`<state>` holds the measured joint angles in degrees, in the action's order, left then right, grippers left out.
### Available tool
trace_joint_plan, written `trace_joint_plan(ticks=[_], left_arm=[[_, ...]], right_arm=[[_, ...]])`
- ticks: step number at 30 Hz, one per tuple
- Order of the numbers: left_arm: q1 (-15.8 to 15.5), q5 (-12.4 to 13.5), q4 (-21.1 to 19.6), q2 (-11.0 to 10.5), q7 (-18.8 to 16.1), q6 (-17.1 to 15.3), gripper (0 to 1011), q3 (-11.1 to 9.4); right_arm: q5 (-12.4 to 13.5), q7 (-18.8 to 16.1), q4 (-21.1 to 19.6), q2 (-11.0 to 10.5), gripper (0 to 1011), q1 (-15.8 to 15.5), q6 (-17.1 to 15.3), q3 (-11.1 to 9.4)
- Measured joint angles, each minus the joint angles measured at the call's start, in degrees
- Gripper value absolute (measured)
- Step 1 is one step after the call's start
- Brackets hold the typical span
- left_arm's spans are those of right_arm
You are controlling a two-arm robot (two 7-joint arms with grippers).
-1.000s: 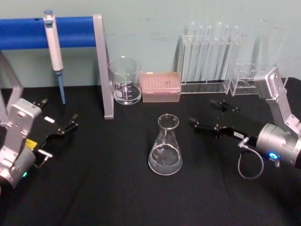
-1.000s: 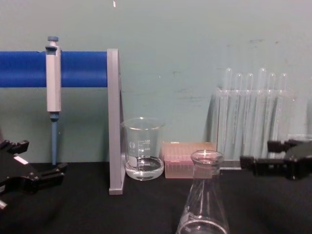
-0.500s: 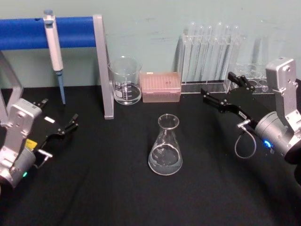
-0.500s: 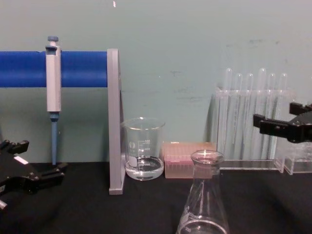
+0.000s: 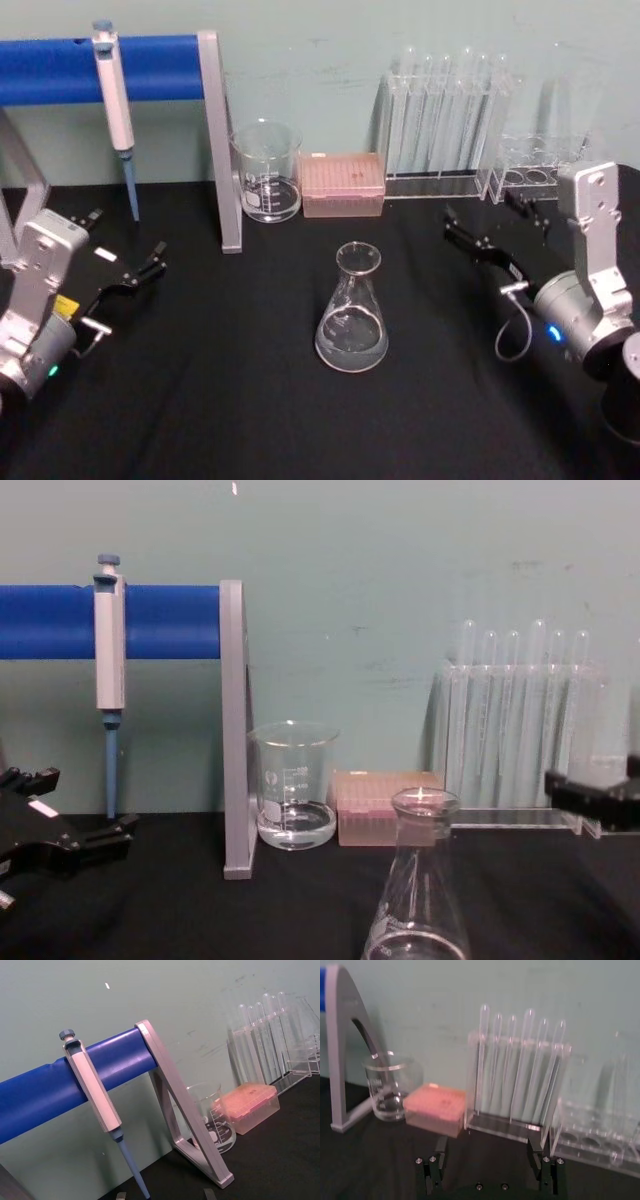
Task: Grasp the erlenmeyer flask with one hand, shake it three times, then place it back.
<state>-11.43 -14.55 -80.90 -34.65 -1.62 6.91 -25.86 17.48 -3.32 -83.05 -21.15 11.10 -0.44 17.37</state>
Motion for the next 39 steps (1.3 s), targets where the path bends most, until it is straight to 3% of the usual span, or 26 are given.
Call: trace_joint_plan(ticks=[17, 39], left_arm=[[0.0, 0.0, 0.0, 0.0, 0.0, 0.0, 1001, 0.0], [0.0, 0.0, 0.0, 0.0, 0.0, 0.0, 1001, 0.0]], right_arm=[[-0.1, -2.5, 4.2, 2.4, 1003, -0.4, -4.0, -1.6], [0.1, -2.4, 4.1, 2.3, 1003, -0.4, -3.9, -1.4]])
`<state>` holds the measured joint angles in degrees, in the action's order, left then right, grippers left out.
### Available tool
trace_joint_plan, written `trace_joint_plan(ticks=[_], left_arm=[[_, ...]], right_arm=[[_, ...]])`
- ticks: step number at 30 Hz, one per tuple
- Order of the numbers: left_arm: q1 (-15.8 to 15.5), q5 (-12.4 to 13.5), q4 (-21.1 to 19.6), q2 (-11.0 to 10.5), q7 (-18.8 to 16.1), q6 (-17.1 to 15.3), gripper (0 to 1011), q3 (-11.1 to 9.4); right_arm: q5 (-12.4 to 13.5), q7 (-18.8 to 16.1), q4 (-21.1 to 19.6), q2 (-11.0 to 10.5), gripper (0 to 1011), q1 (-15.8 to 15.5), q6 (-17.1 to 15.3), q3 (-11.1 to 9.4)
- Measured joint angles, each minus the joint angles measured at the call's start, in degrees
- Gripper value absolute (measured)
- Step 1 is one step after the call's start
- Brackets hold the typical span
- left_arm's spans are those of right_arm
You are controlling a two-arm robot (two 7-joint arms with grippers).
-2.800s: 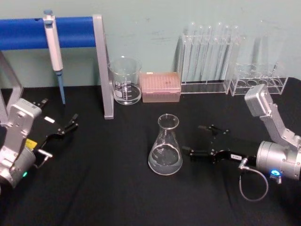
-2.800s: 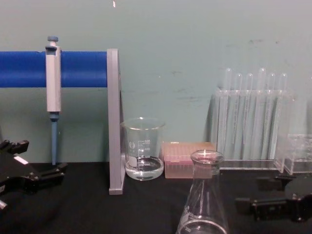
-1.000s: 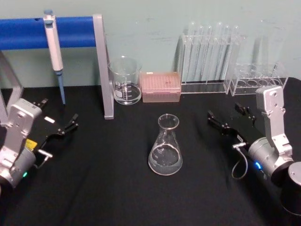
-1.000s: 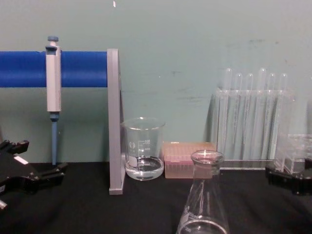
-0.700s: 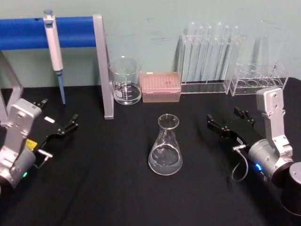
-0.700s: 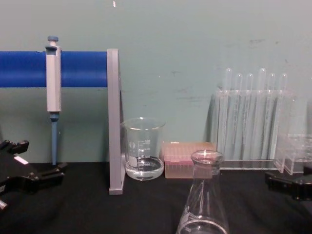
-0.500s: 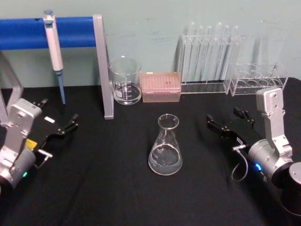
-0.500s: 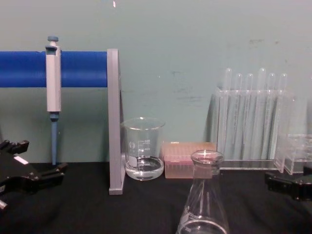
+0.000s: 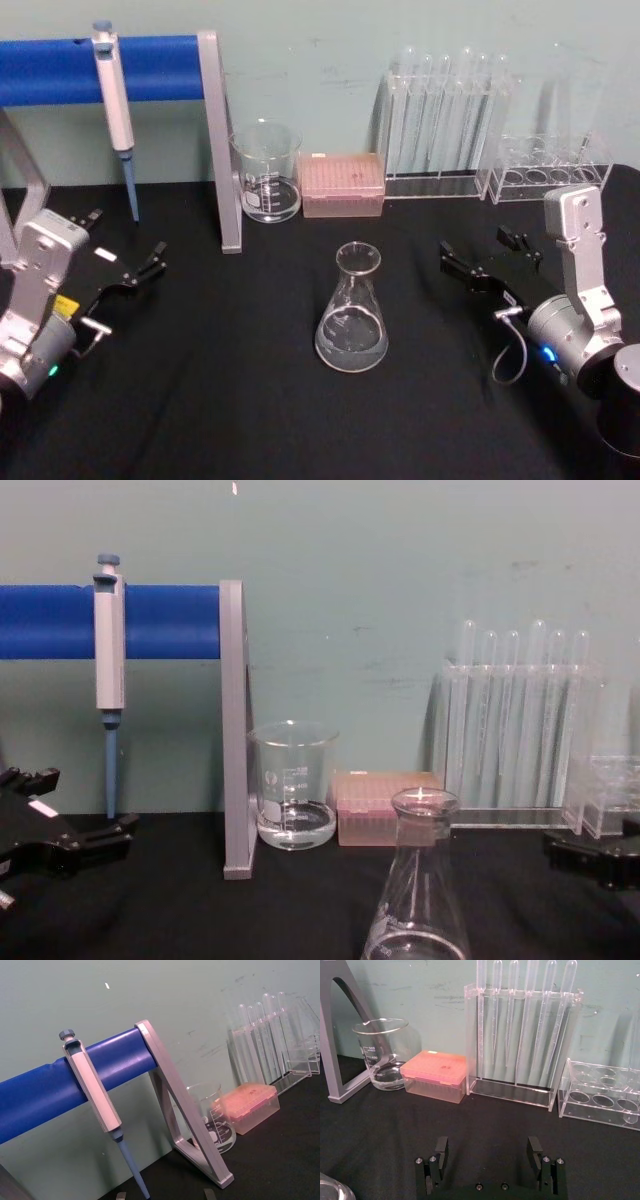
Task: Grasp the erlenmeyer flask with one hand, shake it three times, then place it back.
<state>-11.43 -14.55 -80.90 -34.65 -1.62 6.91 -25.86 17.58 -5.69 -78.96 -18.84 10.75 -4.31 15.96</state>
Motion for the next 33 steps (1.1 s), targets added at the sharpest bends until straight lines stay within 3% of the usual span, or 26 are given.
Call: trace_joint_plan(ticks=[33], left_arm=[[0.0, 0.0, 0.0, 0.0, 0.0, 0.0, 1001, 0.0]], right_arm=[[-0.1, 0.1, -0.1, -0.1, 1003, 0.0, 0.1, 0.1]])
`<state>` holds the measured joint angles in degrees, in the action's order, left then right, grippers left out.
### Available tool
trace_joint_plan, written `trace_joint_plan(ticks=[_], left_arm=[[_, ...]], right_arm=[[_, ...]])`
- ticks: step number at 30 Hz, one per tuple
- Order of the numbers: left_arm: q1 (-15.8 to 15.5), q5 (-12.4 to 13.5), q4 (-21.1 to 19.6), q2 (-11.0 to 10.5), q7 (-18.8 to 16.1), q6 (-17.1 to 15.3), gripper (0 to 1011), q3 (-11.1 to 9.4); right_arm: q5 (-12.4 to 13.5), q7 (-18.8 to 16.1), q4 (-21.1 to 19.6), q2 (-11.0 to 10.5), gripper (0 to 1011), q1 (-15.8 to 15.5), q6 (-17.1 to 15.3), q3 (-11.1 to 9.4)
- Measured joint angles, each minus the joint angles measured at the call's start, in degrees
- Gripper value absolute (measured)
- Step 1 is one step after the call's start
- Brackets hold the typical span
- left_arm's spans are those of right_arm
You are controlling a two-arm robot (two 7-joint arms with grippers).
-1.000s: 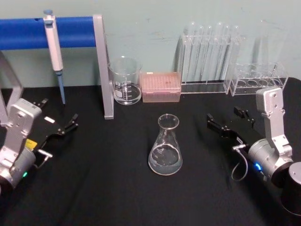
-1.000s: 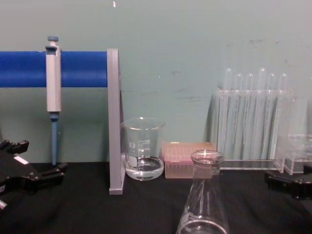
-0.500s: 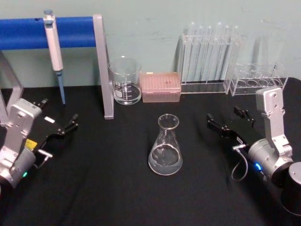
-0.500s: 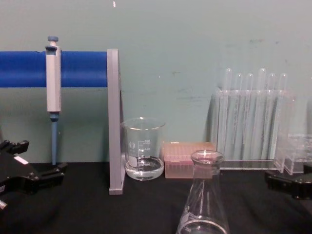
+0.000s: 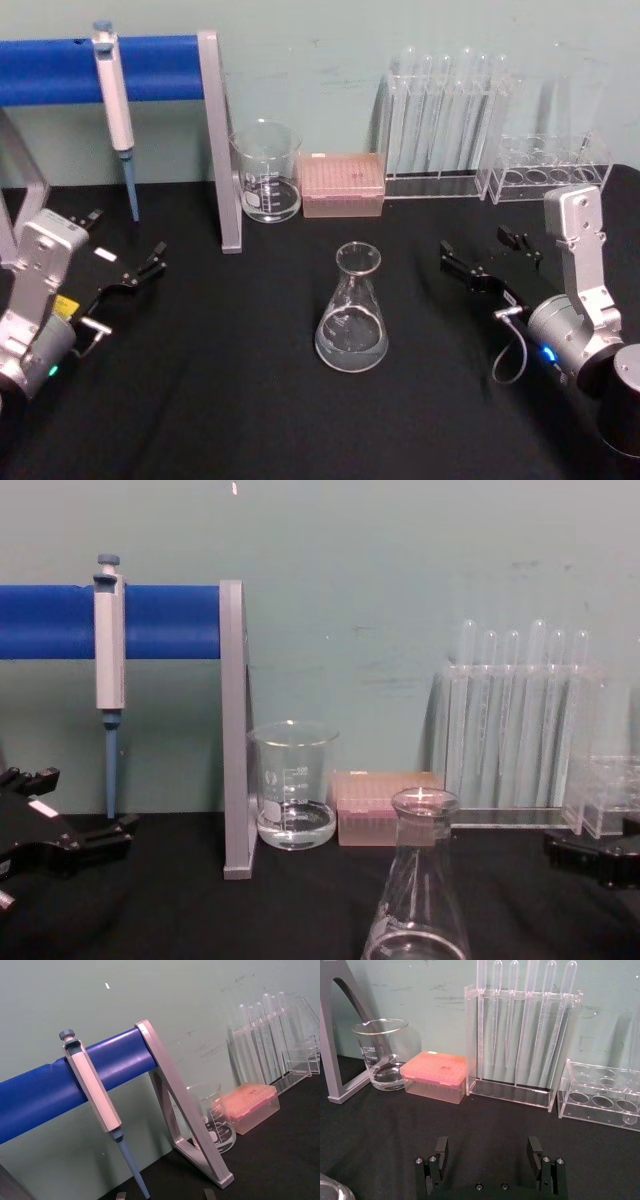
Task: Grasp the erlenmeyer flask with one hand, shake it three times, then place it back.
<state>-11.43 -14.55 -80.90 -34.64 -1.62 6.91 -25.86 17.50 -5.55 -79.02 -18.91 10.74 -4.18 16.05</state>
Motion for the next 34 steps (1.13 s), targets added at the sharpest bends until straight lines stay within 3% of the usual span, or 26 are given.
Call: trace_joint_plan(ticks=[34], left_arm=[[0.0, 0.0, 0.0, 0.0, 0.0, 0.0, 1001, 0.0]], right_arm=[[0.0, 0.0, 0.0, 0.0, 1003, 0.0, 0.0, 0.0]])
